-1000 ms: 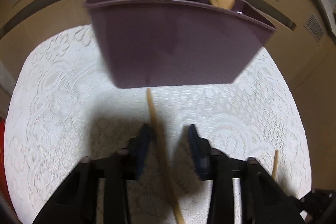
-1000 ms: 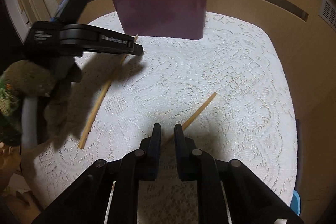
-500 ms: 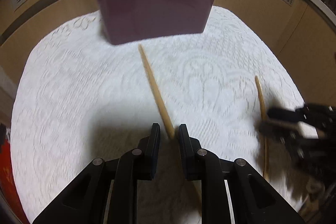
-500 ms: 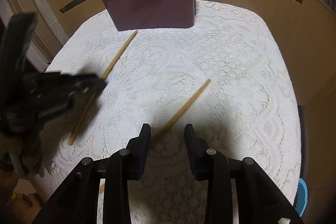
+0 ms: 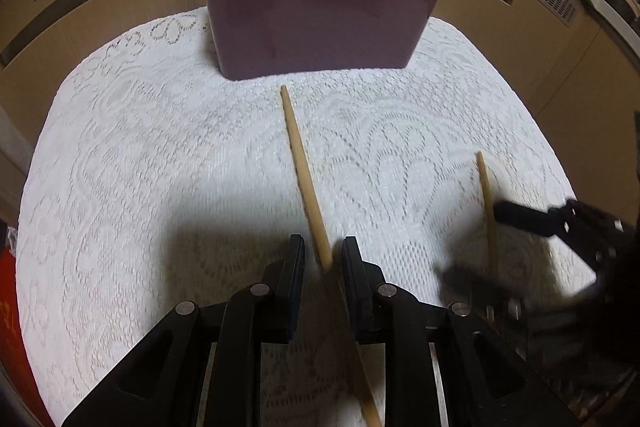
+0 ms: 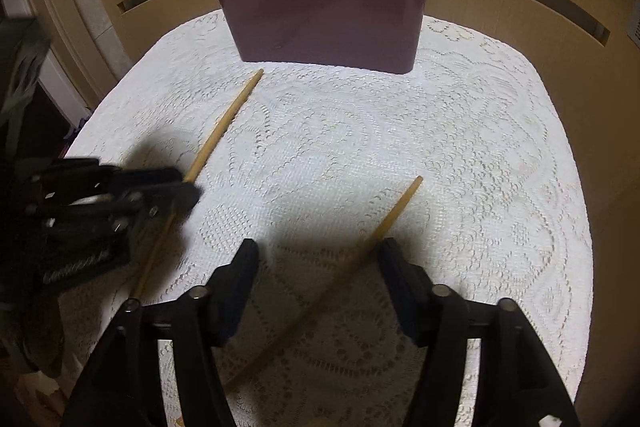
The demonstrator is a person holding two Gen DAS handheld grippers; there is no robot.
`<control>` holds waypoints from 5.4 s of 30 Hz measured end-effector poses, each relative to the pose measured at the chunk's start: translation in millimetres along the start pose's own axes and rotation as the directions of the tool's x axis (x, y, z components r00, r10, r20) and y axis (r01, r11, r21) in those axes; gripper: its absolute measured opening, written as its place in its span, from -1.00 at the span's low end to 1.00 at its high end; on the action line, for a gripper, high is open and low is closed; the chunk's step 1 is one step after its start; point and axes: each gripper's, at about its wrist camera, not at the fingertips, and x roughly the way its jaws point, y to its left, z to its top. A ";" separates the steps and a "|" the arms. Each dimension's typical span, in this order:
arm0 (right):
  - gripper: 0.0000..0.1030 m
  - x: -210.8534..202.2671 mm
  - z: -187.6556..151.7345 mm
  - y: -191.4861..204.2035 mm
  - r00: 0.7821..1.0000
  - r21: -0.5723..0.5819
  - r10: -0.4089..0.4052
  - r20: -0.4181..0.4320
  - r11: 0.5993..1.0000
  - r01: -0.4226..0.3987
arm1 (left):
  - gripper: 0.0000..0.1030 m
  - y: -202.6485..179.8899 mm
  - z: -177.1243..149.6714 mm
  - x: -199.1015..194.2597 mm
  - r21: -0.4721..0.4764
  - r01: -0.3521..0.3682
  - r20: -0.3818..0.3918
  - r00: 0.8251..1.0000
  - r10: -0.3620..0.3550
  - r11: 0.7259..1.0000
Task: Organize utensils
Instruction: 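Lower the right tool onto a loose chopstick while the left tool approaches another, then grasp a wooden chopstick with the right tool while the left tool grasps another, then lift both held chopsticks with both tools above the caddy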
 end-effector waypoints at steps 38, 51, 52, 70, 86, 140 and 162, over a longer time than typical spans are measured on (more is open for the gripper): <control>-0.91 -44.2 -12.7 -24.6 0.999 0.001 0.001 0.039 1.000 -0.001 | -0.32 1.8 50.4 29.8 0.022 -0.089 0.007 0.996 0.089 0.996; -0.91 -43.8 -5.6 -22.0 0.999 0.000 0.001 0.042 1.000 -0.001 | -0.82 3.3 9.3 -36.3 -0.002 -0.026 0.188 0.982 0.026 1.000; -0.91 -42.2 -5.5 -23.0 0.999 0.005 0.003 0.036 1.000 -0.003 | -0.83 5.8 7.0 -45.2 -0.012 -0.018 0.209 0.978 0.020 1.000; -0.53 2.0 31.8 -20.7 0.999 -0.002 -0.042 -0.030 0.999 0.042 | -0.83 5.1 -0.8 -94.3 -0.011 0.026 0.312 0.950 -0.021 1.000; -0.88 -10.4 33.5 -2.0 0.999 -0.054 -0.050 0.019 0.997 0.051 | -0.79 24.5 5.8 -12.2 -0.123 0.017 -0.005 1.000 -0.018 0.992; -0.88 -141.0 22.6 18.5 0.948 -0.042 -0.072 0.311 0.995 0.089 | -0.87 -23.9 4.7 -179.4 0.024 0.008 0.462 0.886 -0.018 1.000; -0.88 -261.3 145.0 9.8 0.740 -0.006 -0.131 0.660 0.984 0.180 | -0.87 -19.2 128.1 -270.9 0.079 -0.089 0.711 0.703 0.007 0.993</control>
